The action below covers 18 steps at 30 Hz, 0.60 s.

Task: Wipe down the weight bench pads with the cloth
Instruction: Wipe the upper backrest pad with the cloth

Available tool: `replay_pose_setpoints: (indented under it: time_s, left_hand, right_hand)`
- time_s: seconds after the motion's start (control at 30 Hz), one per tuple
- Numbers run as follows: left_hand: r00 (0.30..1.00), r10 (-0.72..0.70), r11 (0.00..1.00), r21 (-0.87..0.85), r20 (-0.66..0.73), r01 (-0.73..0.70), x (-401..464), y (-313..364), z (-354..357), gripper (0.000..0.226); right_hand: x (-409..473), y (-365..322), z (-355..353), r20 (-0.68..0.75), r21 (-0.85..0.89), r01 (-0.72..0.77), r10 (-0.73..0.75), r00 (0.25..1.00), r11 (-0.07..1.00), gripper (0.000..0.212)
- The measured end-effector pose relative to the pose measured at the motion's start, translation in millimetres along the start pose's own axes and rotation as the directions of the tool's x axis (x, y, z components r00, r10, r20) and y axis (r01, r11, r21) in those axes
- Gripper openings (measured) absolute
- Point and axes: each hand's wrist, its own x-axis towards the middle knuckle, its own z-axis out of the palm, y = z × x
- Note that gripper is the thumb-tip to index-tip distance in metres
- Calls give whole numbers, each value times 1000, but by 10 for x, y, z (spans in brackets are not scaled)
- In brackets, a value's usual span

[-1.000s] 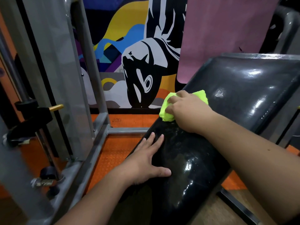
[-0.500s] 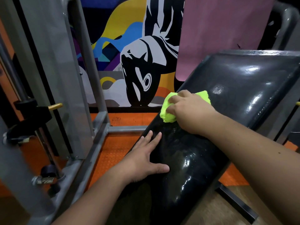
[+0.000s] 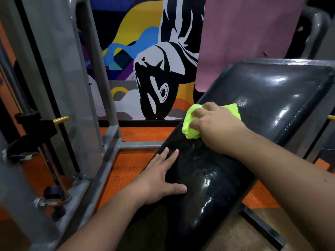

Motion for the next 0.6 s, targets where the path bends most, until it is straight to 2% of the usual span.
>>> replay_pose_setpoints:
  time_s: [0.13,0.27,0.4,0.53,0.6]
  left_hand:
    - [1000,10,1000,3,-11,-10,9,-23,0,109]
    - [1000,1,1000,2,-6,-1,2,-14,5,108]
    - [1000,9,1000,-8,-17,-10,1,-12,9,108]
    - [1000,9,1000,-19,-29,-9,2,-23,25,108]
    - [999,12,1000,-17,-36,-13,4,-33,23,108]
  right_hand:
    - [-57,-27,53,-1,9,79,-79,997,997,42]
    - [-94,18,-8,2,4,20,-20,1000,1000,40]
    - [-154,22,47,-24,24,115,-115,993,993,42]
    - [-155,30,-21,-53,1,32,-32,998,999,40]
    - [-160,-47,49,-58,-43,65,-67,996,997,39]
